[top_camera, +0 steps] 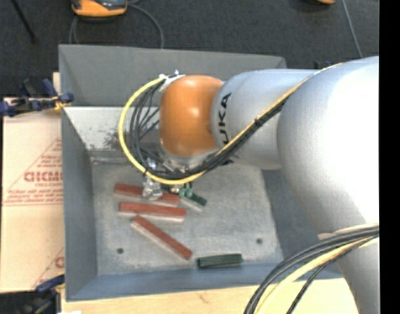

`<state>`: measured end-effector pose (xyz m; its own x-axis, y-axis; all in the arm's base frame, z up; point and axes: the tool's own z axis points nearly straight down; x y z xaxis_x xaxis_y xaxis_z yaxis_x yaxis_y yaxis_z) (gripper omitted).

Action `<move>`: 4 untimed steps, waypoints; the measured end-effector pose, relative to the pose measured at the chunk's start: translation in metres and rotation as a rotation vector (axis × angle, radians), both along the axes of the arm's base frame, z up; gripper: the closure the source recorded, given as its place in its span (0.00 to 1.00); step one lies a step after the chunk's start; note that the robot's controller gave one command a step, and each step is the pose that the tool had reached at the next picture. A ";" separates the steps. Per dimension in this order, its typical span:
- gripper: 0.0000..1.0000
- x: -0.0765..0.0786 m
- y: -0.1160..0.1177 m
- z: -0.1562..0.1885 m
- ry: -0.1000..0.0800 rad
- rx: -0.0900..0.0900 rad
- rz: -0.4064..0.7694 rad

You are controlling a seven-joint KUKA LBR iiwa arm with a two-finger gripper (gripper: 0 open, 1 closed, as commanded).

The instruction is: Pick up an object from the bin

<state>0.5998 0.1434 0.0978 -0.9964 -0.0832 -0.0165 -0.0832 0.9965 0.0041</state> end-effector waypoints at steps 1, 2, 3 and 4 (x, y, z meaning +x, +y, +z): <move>1.00 0.000 0.000 0.000 0.000 0.000 -0.001; 1.00 -0.011 -0.006 0.034 0.019 -0.007 0.054; 0.00 -0.031 -0.010 0.087 0.013 -0.002 -0.189; 0.00 -0.031 -0.010 0.085 0.014 -0.003 -0.189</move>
Offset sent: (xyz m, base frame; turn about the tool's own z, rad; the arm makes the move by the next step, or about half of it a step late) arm -0.0222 -0.0161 0.1479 -0.1810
